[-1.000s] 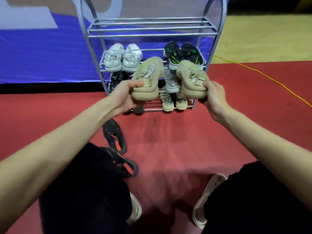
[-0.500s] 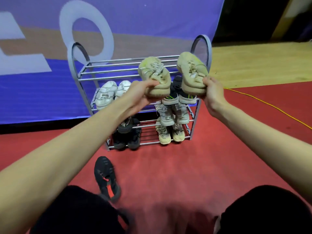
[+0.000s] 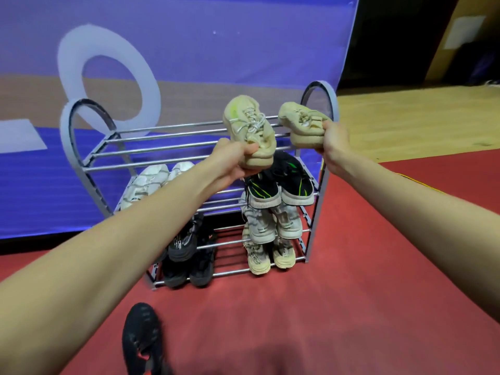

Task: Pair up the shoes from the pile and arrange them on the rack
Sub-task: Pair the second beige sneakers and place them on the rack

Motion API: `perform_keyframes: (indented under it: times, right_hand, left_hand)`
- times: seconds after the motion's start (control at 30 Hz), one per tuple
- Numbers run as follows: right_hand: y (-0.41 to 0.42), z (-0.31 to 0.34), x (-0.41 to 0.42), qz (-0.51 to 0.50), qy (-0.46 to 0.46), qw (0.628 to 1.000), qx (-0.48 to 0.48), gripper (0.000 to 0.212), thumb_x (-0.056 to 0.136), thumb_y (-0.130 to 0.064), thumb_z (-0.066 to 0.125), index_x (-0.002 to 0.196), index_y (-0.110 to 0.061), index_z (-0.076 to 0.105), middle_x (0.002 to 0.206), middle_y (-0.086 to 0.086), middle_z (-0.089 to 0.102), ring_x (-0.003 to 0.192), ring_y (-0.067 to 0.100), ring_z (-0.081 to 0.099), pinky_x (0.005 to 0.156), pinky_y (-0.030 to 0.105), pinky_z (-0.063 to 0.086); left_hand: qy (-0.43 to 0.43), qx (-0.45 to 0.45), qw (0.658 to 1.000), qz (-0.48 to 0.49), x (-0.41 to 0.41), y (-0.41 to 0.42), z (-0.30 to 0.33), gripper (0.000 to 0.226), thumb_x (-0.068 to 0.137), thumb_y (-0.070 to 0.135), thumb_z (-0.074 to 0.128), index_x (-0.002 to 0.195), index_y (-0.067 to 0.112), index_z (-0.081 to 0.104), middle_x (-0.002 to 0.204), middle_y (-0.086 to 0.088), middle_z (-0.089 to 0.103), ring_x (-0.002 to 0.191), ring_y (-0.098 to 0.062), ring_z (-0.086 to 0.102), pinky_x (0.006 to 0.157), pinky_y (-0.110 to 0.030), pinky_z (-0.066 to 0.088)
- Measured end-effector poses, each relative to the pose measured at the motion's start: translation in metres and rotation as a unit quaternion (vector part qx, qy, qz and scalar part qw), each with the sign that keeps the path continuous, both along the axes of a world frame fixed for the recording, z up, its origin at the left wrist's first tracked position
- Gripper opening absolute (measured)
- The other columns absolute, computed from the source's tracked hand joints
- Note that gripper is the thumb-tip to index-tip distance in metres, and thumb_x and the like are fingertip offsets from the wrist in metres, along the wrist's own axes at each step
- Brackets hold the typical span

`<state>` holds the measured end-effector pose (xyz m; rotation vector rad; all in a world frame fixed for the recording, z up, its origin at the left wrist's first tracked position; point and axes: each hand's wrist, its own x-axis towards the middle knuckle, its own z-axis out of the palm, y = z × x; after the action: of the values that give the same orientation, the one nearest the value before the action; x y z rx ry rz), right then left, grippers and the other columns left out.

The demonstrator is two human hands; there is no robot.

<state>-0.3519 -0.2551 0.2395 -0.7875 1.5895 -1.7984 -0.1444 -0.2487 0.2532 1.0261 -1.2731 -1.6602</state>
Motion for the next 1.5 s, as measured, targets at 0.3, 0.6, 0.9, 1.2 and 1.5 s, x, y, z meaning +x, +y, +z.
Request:
perform_keyframes:
  times: [0.3, 0.6, 0.9, 1.2, 1.5]
  right_hand:
    - [-0.031, 0.010, -0.002, 0.020, 0.063, 0.997, 0.033, 0.028, 0.090, -0.009, 0.037, 0.067, -0.015, 0.052, 0.067, 0.005, 0.050, 0.063, 0.022, 0.049, 0.052, 0.031, 0.037]
    - [-0.024, -0.013, -0.018, 0.048, 0.170, 0.981, 0.077, 0.065, 0.060, -0.051, 0.059, 0.112, -0.012, 0.055, 0.119, 0.016, 0.060, 0.109, 0.031, 0.059, 0.092, 0.046, 0.051]
    - [-0.007, -0.027, -0.015, 0.036, 0.376, 0.921, 0.092, 0.063, 0.071, -0.032, 0.074, 0.122, -0.007, 0.046, 0.123, 0.013, 0.060, 0.115, 0.029, 0.056, 0.093, 0.040, 0.049]
    - [0.011, -0.036, -0.001, 0.034, 0.368, 0.925, 0.085, 0.064, 0.069, -0.031, 0.063, 0.125, -0.008, 0.040, 0.121, 0.016, 0.057, 0.112, 0.033, 0.056, 0.094, 0.045, 0.049]
    - [0.069, -0.143, 0.059, 0.124, 0.377, 0.900, 0.181, 0.050, 0.078, -0.011, 0.057, 0.125, 0.000, 0.042, 0.111, 0.016, 0.054, 0.099, 0.029, 0.056, 0.093, 0.041, 0.045]
  left_hand:
    - [0.000, 0.006, 1.000, -0.010, -0.017, -0.031, 0.001, 0.034, 0.090, -0.002, 0.054, 0.124, -0.005, 0.051, 0.107, -0.018, 0.064, 0.085, -0.026, 0.066, 0.074, -0.042, 0.057]
    - [0.024, 0.014, 1.000, -0.003, -0.034, -0.056, 0.006, 0.039, 0.091, -0.001, 0.054, 0.129, -0.004, 0.047, 0.099, -0.015, 0.063, 0.083, -0.025, 0.065, 0.071, -0.046, 0.058]
    - [0.051, 0.043, 0.998, 0.003, -0.046, -0.061, 0.002, 0.035, 0.092, 0.001, 0.054, 0.127, -0.001, 0.047, 0.093, -0.017, 0.063, 0.082, -0.030, 0.066, 0.060, -0.044, 0.060]
    - [-0.107, -0.007, 0.994, -0.028, -0.040, -0.059, -0.016, 0.056, 0.098, 0.043, 0.039, 0.139, 0.005, 0.039, 0.135, -0.018, 0.054, 0.062, -0.027, 0.072, 0.055, -0.036, 0.061]
    - [-0.316, -0.348, 0.878, 0.086, 0.020, -0.009, -0.094, 0.029, 0.087, 0.012, 0.046, 0.112, 0.008, 0.059, 0.120, -0.013, 0.054, 0.083, -0.026, 0.068, 0.080, -0.031, 0.050]
